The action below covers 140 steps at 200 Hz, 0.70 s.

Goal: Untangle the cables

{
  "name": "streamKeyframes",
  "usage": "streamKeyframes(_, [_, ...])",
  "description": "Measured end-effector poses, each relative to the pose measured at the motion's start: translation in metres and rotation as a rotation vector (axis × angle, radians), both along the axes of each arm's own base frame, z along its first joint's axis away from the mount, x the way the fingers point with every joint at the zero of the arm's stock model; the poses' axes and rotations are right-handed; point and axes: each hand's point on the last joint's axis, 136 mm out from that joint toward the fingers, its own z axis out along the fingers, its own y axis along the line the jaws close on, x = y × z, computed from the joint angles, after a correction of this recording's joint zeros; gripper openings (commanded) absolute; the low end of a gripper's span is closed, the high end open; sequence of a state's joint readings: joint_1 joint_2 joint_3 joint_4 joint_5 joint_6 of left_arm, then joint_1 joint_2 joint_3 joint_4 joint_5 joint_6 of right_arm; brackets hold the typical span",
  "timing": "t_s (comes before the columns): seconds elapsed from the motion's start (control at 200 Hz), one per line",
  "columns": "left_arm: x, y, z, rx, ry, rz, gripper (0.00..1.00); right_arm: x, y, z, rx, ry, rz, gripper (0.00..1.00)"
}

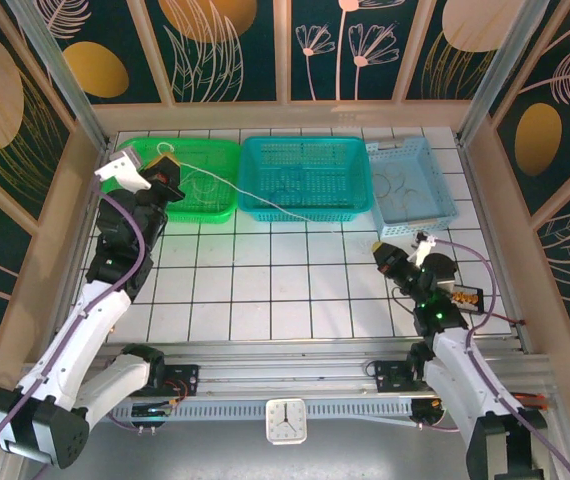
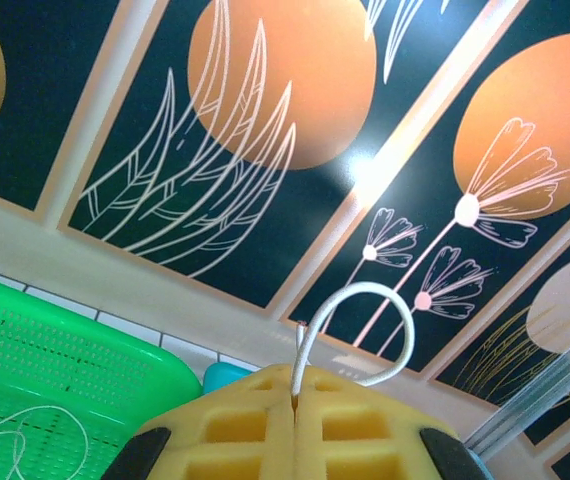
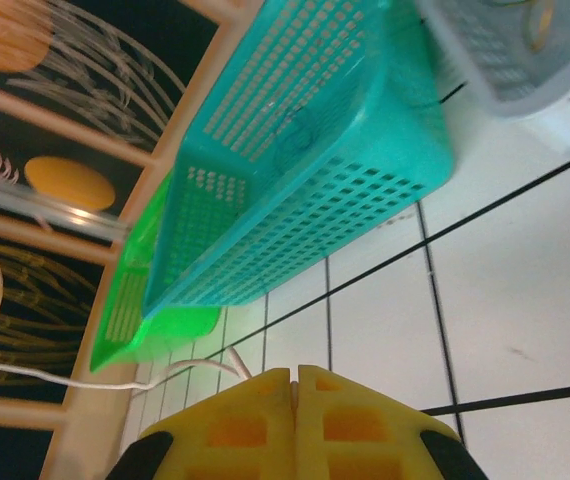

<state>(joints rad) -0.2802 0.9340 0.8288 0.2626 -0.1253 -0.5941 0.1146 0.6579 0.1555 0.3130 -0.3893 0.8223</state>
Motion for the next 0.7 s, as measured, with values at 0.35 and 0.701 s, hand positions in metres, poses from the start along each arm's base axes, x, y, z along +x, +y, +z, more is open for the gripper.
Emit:
streamKeyframes(0.35, [-0.004,0.007,-0.014,0.038,0.052,0.023,0.0,0.002,-0.03,-0.01,0.076,0.055,-0.111,0.0])
streamKeyframes(0.701, [0.011,0.011,0.008,0.07,0.03,0.031,0.0,0.0,-0.01,-0.008,0.072,0.056,0.032,0.0])
